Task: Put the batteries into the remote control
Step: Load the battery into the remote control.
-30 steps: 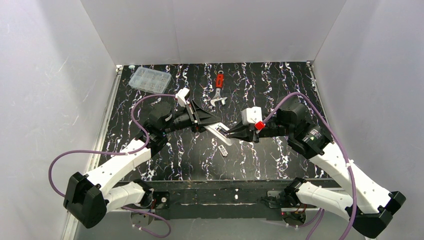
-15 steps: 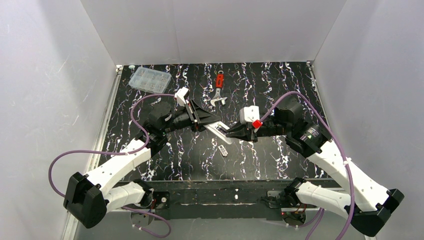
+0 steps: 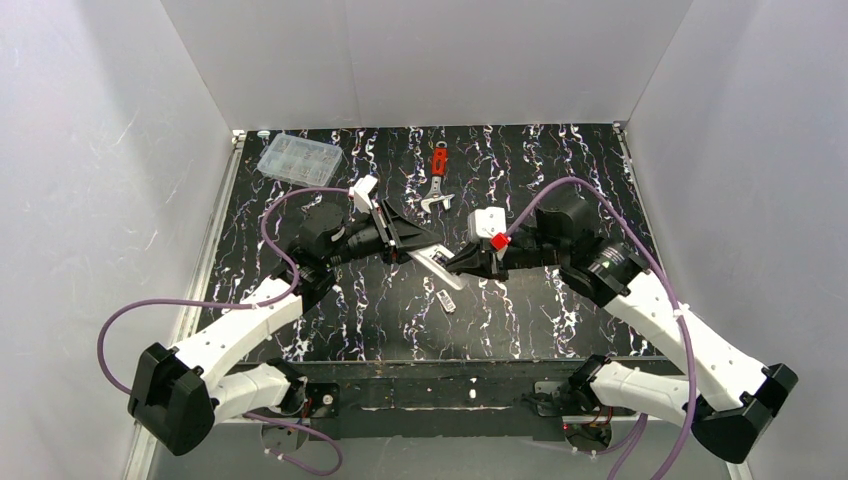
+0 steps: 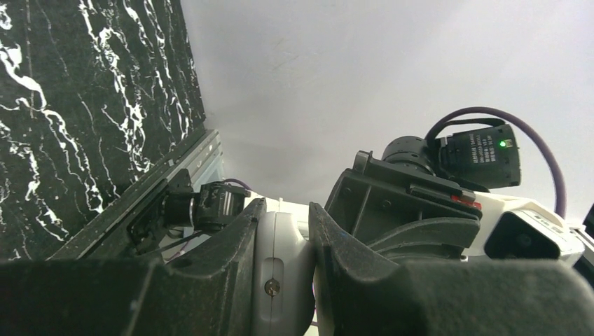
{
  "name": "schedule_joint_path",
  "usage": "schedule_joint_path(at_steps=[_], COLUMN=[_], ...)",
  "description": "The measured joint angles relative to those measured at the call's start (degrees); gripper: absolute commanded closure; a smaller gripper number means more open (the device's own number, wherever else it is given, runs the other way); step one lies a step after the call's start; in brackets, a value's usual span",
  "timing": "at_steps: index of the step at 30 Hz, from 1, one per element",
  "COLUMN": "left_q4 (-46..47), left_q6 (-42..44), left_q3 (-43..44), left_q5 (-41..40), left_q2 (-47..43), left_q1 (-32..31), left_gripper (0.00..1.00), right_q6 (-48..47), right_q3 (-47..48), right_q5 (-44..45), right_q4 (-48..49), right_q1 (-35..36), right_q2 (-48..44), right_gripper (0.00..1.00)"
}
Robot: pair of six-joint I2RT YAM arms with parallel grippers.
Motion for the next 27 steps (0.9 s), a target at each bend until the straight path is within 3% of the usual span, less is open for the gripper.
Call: schedule_joint_path(at_steps=[13, 19, 27], left_q4=[-2.69, -8.98, -18.64], left_q6=[2.71, 8.79, 17.79], left_q3=[0.15, 0.15, -3.06], left_q5=[0.61, 1.99, -0.02], left_q2=[0.50, -2.08, -5.27], left_q1=[0.04, -0.28, -0.28], left_gripper=[1.00, 1.00, 1.00], right_q6=[-1.31, 0.31, 9.68], right_q3=[2.99, 2.93, 2.45], right_q5=[-0.90, 0.46, 4.76], right_q4=[-4.66, -3.80, 7.41], right_q1=[0.00, -0.07, -0.04], right_q2=[3.63, 1.79, -5.84], right_gripper=[0.86, 0.77, 0.64])
